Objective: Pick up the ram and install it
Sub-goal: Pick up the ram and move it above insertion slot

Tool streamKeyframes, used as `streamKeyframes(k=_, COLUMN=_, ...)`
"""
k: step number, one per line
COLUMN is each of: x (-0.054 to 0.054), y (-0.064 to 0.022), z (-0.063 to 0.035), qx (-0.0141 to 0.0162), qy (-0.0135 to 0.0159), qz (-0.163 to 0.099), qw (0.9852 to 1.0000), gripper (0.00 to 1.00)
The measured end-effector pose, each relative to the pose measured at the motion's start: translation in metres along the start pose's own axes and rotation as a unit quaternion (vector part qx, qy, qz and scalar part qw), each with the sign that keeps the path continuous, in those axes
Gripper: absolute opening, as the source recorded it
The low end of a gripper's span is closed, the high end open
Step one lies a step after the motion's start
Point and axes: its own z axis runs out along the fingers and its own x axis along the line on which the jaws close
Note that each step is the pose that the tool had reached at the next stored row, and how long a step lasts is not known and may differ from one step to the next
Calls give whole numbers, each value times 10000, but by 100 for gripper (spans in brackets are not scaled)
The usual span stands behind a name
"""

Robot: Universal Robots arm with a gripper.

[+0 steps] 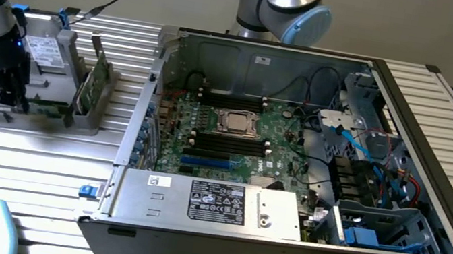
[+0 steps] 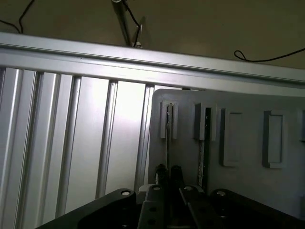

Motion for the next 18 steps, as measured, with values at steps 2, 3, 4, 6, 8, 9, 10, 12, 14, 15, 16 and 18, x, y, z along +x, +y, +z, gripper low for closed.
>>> streamKeyframes(k=2, x=-1, y=1, z=-15, qx=0, qy=0, qz=0, qw=10000, gripper=15)
streamKeyframes(k=3, x=-1, y=2, z=-28, qx=1, qy=0, qz=0, qw=10000, gripper=15)
streamKeyframes(k=4, x=-2, y=3, z=-38, qx=0, qy=0, qz=0, qw=10000, gripper=15)
streamKeyframes(k=6, x=-2, y=5, z=-57, qx=0, qy=0, qz=0, qw=10000, gripper=15)
streamKeyframes(k=8, x=-3, y=6, z=-74, qx=0, qy=0, qz=1, qw=10000, gripper=15)
streamKeyframes(k=9, x=-3, y=7, z=-81, qx=0, qy=0, qz=1, qw=10000, gripper=15)
streamKeyframes(k=10, x=-3, y=7, z=-89, qx=1, qy=0, qz=1, qw=10000, gripper=15)
streamKeyframes(k=12, x=-4, y=8, z=-99, qx=1, qy=0, qz=1, qw=10000, gripper=15)
streamKeyframes(k=14, x=-4, y=9, z=-107, qx=1, qy=-1, qz=1, qw=10000, gripper=15)
streamKeyframes(k=15, x=-4, y=9, z=-111, qx=1, qy=-1, qz=2, qw=10000, gripper=15)
streamKeyframes(k=16, x=-4, y=9, z=-114, qx=1, qy=0, qz=2, qw=10000, gripper=15)
streamKeyframes(k=18, x=-4, y=10, z=-120, qx=1, qy=0, qz=1, qw=10000, gripper=15)
